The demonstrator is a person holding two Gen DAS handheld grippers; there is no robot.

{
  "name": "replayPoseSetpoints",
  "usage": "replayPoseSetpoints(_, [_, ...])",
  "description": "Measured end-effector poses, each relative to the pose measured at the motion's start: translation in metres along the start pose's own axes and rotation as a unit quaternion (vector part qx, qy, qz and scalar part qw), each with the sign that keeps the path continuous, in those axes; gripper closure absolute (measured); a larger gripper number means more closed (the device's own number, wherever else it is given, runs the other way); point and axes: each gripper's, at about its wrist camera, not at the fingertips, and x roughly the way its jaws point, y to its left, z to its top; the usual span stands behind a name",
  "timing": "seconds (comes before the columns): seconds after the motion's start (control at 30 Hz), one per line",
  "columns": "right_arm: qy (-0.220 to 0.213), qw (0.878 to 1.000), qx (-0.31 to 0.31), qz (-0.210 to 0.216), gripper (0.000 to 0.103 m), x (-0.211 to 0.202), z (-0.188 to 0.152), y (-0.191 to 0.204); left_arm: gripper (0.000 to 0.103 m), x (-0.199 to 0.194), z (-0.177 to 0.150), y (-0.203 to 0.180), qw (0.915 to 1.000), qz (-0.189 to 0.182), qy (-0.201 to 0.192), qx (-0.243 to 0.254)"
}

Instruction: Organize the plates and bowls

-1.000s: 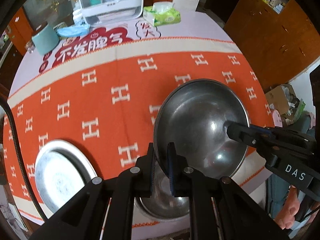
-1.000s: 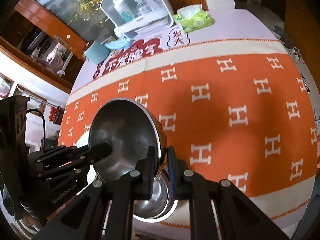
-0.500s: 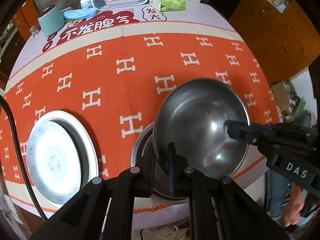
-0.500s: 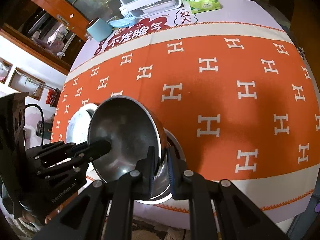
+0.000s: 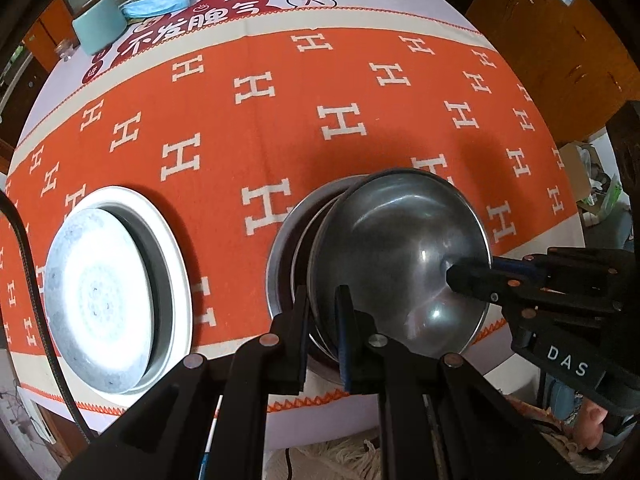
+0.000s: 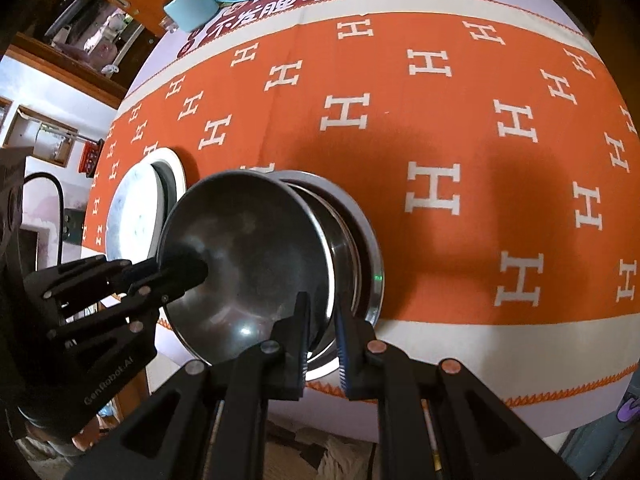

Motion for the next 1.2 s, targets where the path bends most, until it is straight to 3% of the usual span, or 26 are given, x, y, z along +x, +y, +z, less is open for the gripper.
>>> replayPoseSetpoints(0.23, [0.01,1.0,-0.004,-0.008,0.091,0.003,0.0,0.001,0.091,0.007,-0.002,-0.002,0.9998,-0.004,0.017,0.006])
replayPoseSetpoints(0.43, [0.022,1.0,-0.008,-0.007,0.09,0.009,-0.001,0.002,0.079,0.007,-0.002,-0.006,0.9998,-0.005,0.017,0.012])
replayPoseSetpoints(0.73, [0.0,1.0,-0.019,-0.018,0.085,-0.002,0.001,0.005,0.066,0.003,-0.002,-0.007,0.9999,-0.003,0.006,0.014])
replayPoseSetpoints(0.8, [-0.003,1.0,-0.021,-0.022,0.085,-0.003,0.001,0.005,0.057,0.002,-0.002,-0.007,0.9999,0.0,0.004,0.016])
replayPoseSetpoints(0.93, [-0.015,0.999,-0.026,-0.028,0.085,-0.008,0.001,0.006,0.052,-0.002,-0.001,-0.007,0.9998,0.001,-0.005,0.018])
replayPoseSetpoints(1.07, [-0.021,0.999,-0.031,-0.029,0.085,-0.011,0.001,0.008,0.038,-0.006,0.0,-0.008,0.9997,-0.001,-0.014,0.019])
replayPoseSetpoints(1.2, [-0.028,0.999,-0.034,-0.028,0.085,-0.015,0.001,0.01,0.036,-0.012,0.0,-0.01,0.9995,-0.008,-0.023,0.021])
